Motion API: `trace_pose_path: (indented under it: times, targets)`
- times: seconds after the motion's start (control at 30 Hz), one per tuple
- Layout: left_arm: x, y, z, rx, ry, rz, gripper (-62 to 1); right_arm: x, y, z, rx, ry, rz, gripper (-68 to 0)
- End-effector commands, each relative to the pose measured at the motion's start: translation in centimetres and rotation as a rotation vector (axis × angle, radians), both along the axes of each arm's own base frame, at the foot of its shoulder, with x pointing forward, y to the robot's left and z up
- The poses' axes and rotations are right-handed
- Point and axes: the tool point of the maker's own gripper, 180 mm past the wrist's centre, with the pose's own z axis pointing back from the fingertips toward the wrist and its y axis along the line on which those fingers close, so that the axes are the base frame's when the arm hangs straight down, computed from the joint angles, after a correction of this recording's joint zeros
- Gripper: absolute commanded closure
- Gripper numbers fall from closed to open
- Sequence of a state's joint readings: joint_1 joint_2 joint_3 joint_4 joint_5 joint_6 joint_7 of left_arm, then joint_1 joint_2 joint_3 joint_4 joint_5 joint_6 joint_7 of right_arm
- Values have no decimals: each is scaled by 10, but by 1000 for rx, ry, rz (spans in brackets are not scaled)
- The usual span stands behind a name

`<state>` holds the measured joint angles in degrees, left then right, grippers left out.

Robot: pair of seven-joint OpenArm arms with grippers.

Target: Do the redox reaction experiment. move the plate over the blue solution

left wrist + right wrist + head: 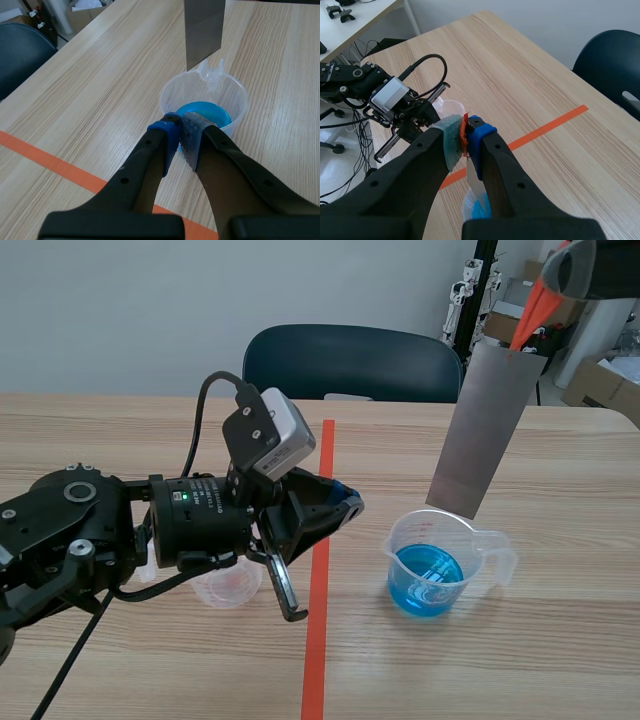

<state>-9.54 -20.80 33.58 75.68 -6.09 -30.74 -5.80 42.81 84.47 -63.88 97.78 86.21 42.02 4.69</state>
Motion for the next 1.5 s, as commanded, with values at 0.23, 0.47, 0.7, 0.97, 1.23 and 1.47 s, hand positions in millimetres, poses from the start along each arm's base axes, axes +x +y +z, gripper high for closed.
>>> trace_pose_path:
  times: [0.23, 0.47, 0.7, 0.97, 1.23, 1.47]
  targets:
    - [3, -4, 14, -38, -25, -7, -40, 0, 1, 14, 28, -33, 7, -2]
    - [3, -4, 14, -38, -25, -7, -40, 0, 1, 14, 28, -33, 7, -2]
    - [3, -4, 14, -38, -25, -7, -40, 0, 1, 15, 34, -36, 6, -2]
    - [3, -4, 14, -38, -25, -7, -40, 0, 1, 16, 38, -38, 5, -2]
    - [3, -4, 14, -38, -25, -7, -40, 0, 1, 16, 38, -38, 5, -2]
    - [3, -4, 14, -38, -25, -7, -40, 0, 1, 16, 38, -38, 5, -2]
